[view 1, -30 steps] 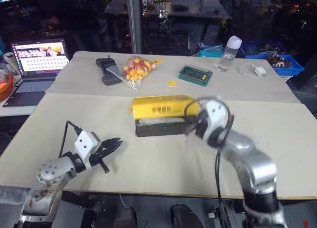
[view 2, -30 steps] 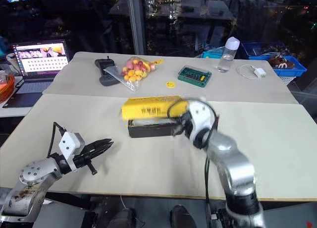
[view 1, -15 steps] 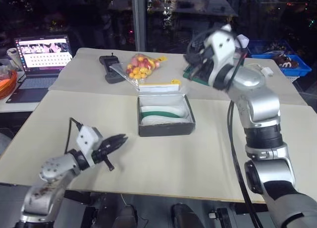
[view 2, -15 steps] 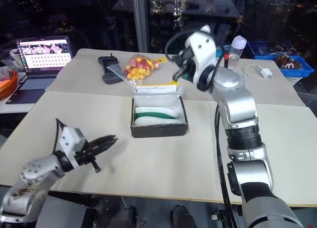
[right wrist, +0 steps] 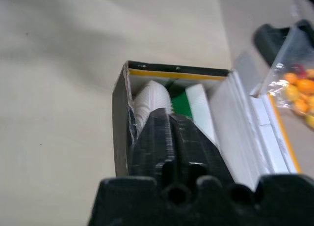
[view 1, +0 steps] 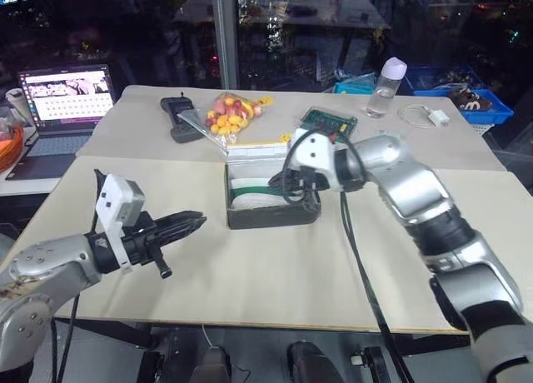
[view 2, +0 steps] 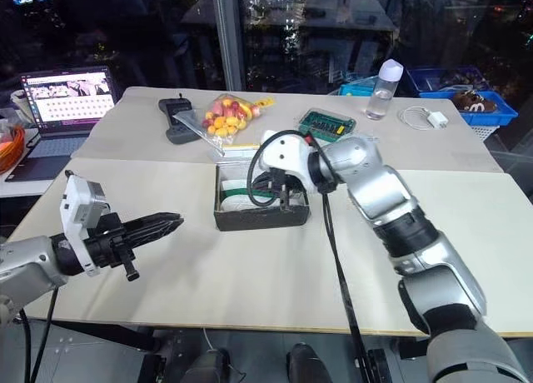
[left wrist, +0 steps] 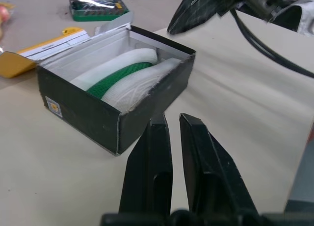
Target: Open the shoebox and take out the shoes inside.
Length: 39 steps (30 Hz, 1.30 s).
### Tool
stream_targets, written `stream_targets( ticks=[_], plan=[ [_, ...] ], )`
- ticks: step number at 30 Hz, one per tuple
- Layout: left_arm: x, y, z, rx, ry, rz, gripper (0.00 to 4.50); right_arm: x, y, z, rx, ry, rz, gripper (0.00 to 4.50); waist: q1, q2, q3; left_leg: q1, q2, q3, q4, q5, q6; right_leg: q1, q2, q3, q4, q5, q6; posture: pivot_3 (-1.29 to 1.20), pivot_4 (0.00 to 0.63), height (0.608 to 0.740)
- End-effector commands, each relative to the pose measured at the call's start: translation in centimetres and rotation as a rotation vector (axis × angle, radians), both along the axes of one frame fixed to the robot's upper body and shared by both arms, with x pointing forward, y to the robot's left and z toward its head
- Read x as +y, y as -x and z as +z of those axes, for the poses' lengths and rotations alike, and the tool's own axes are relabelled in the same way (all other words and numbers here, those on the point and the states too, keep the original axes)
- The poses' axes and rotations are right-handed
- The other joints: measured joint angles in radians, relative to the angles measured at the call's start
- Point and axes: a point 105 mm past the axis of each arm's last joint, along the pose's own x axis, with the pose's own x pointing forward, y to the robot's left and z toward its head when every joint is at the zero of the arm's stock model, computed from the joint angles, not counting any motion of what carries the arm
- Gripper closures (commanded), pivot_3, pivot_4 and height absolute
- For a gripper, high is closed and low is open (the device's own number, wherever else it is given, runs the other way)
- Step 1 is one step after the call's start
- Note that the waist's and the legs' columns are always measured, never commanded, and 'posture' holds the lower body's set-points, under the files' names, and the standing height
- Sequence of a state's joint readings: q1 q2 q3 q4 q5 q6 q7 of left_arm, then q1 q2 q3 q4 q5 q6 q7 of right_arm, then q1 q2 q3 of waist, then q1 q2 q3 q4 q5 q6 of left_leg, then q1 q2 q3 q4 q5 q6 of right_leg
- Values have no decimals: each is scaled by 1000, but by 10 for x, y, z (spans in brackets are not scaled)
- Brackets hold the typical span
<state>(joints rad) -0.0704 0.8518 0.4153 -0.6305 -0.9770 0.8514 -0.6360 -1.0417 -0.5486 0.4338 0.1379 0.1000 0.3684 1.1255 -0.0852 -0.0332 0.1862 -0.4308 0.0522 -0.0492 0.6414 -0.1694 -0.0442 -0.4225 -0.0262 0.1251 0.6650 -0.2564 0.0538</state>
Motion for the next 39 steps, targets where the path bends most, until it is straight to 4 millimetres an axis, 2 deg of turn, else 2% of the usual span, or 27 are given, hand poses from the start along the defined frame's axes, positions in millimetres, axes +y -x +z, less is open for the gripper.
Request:
stream_targets(
  ticks=[1,3,7,9,20,23,29,33,37,38,39],
  plan=[
    [-4,2,7,-30,-2,-11,4077,0,-7,8,-35,47,24,2719,0,0,0,-1,0,0,0,0,0,-1,0,0,0,0,0,0,150,703],
    [-5,3,6,-32,4,-11,4077,3,-21,9,-43,55,5,1988,2,0,0,-2,0,0,0,0,0,-1,0,0,0,0,-1,0,150,703],
    [-8,5,4,-32,4,-11,4077,3,-34,1,-22,96,12,572,1,0,0,-3,0,0,-1,0,0,-1,0,0,-1,3,-6,0,150,703],
    [-7,4,4,-35,6,-6,4077,4,-38,-5,1,103,14,39,0,0,0,-3,0,0,-1,0,0,-1,0,0,-1,3,-6,0,150,703],
    [-8,4,14,-70,40,-60,4077,7,-46,-32,70,146,29,39,-5,0,0,-3,0,-1,-1,0,-1,-1,0,-1,0,3,-5,0,150,703],
    [2,2,15,-100,28,-114,4077,8,-47,-41,83,150,20,39,-8,0,0,-2,0,-1,-1,0,-1,-1,0,-1,0,3,-5,0,150,703],
    [16,-6,7,-101,-25,-137,4077,7,-52,-44,63,143,4,39,-8,1,0,-2,-1,-1,-1,0,-1,0,0,-1,0,2,-5,0,150,703],
    [18,-10,0,-104,-71,-183,4077,6,-50,-48,78,150,10,1052,-8,1,1,-2,-1,-1,-1,0,-1,-1,0,-1,0,2,-5,0,150,703],
    [16,-15,-8,-112,-113,-231,4077,6,-49,-54,96,165,13,2459,-9,1,1,-2,-1,-1,-1,0,-1,-1,0,-1,0,2,-4,0,150,703],
    [16,-17,-10,-111,-119,-236,4077,6,-48,-56,103,169,12,2715,-10,1,1,-2,-1,-1,-1,0,-1,-1,0,-1,0,2,-4,0,150,703],
    [16,-20,-12,-115,-131,-241,4077,5,-48,-58,111,175,13,2715,-10,1,1,-2,0,-2,-1,0,-1,-1,0,-1,0,2,-4,0,150,703]
  ],
)
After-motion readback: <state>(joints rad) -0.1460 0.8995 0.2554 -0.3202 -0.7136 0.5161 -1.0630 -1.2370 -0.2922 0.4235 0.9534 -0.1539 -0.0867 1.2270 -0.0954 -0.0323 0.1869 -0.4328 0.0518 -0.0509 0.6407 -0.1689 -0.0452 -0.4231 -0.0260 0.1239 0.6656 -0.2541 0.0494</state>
